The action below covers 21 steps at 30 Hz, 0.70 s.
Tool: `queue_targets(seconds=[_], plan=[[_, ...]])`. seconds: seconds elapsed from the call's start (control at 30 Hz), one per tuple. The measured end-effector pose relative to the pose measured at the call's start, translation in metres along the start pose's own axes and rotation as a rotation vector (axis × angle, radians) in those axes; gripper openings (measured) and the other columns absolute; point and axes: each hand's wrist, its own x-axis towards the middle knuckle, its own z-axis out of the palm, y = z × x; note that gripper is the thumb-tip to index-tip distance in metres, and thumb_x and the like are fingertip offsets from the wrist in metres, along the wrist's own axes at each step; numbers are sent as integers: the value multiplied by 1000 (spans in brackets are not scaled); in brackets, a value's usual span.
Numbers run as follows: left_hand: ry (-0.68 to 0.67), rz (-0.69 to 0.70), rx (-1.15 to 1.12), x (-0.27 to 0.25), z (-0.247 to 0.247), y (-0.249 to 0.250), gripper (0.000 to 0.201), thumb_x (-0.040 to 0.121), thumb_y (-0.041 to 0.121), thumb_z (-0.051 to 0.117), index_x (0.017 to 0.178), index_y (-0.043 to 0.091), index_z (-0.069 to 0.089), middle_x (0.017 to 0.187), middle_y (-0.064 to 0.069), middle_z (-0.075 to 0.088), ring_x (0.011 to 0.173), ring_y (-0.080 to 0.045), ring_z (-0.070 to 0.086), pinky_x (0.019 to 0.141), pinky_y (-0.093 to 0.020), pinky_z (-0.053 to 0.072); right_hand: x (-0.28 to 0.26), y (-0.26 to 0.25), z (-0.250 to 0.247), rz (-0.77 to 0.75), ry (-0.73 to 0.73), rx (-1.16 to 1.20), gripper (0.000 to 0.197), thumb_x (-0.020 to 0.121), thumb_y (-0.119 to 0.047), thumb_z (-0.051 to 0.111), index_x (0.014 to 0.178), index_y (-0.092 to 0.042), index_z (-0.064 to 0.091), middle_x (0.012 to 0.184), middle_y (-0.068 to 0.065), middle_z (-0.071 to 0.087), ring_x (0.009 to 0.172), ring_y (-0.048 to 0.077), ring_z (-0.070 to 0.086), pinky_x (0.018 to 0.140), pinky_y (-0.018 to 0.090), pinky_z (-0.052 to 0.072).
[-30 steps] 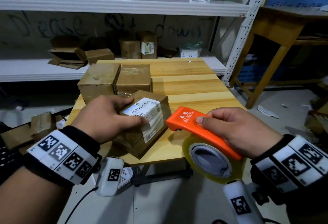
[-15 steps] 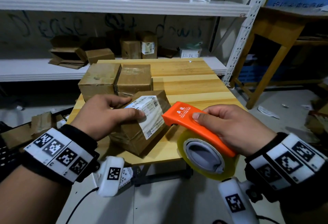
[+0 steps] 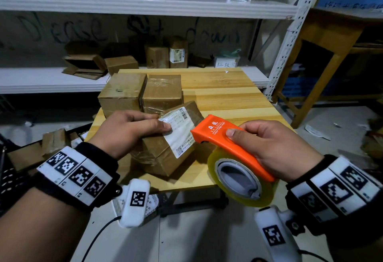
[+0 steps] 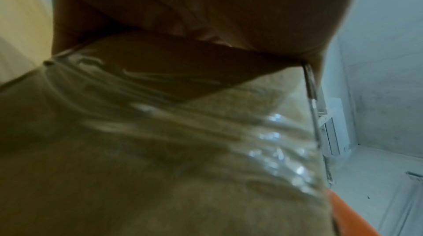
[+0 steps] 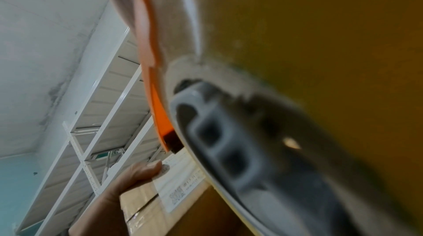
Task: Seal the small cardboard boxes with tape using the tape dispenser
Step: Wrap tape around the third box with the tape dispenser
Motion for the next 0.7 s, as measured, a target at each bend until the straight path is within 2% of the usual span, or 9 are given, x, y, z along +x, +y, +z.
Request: queue_targets(seconds=[0.07,0.17,0.23,0.33,0.4,0.5,0.57,0.63,0.7], plan=[[-18,-36,-43,-2,2,-2,54,45,48,94,94,26,85,99,-6,81,95,-32,77,95,-49,59,2,-1,3,-1,7,-1,35,86,-57,68,85,-24,78,77,6,79,69,27,77,82,55,63],[-90,-123,-147,-6,6,-6,59,42,53,90,93,23,84,101,-17,80,97,-40,76,96,-52,57,4,-3,9,0,13,-20,34,89,-56,67,86,-24,78,76,3,80,67,22,77,80,51,64],[-135,-145,-174,-6,5,-8,70,34,56,93,95,23,84,104,-18,79,103,-43,74,100,-56,55,4,-4,10,6,12,-36,35,90,-57,67,89,-24,77,76,1,80,68,22,77,80,50,64],[-151,-161,-195,-2,2,-10,67,41,57,91,98,22,84,108,-19,78,109,-45,72,104,-58,51,5,-7,10,7,18,-44,34,90,-57,67,88,-25,77,76,0,80,68,21,77,80,49,64],[-136,-147,-192,0,2,-11,72,39,60,92,99,22,83,109,-20,78,112,-47,70,105,-59,49,5,-8,11,8,22,-50,34,90,-58,67,88,-26,77,77,-1,80,68,19,77,80,49,64],[-109,-107,-162,-1,1,-9,75,33,62,91,97,25,84,105,-15,80,109,-43,71,99,-52,52,5,-10,14,2,27,-76,36,90,-60,66,90,-25,76,77,-3,80,67,17,77,80,48,65],[-89,-71,-146,-2,0,-5,63,46,58,86,99,23,84,102,-12,80,109,-39,70,91,-45,50,5,-11,14,-1,28,-89,37,90,-61,65,90,-26,75,76,-4,79,66,15,77,77,45,65],[-82,-19,-132,-4,-1,0,58,53,51,86,105,25,83,104,-7,81,109,-33,71,95,-44,50,5,-13,15,0,29,-99,36,90,-61,64,90,-26,75,75,-6,79,64,13,76,74,40,64],[-61,38,-124,-7,-1,6,57,56,36,92,112,28,81,108,0,81,107,-23,74,103,-45,51,5,-14,15,6,31,-109,37,91,-62,64,90,-27,74,75,-6,79,64,12,76,74,40,64]])
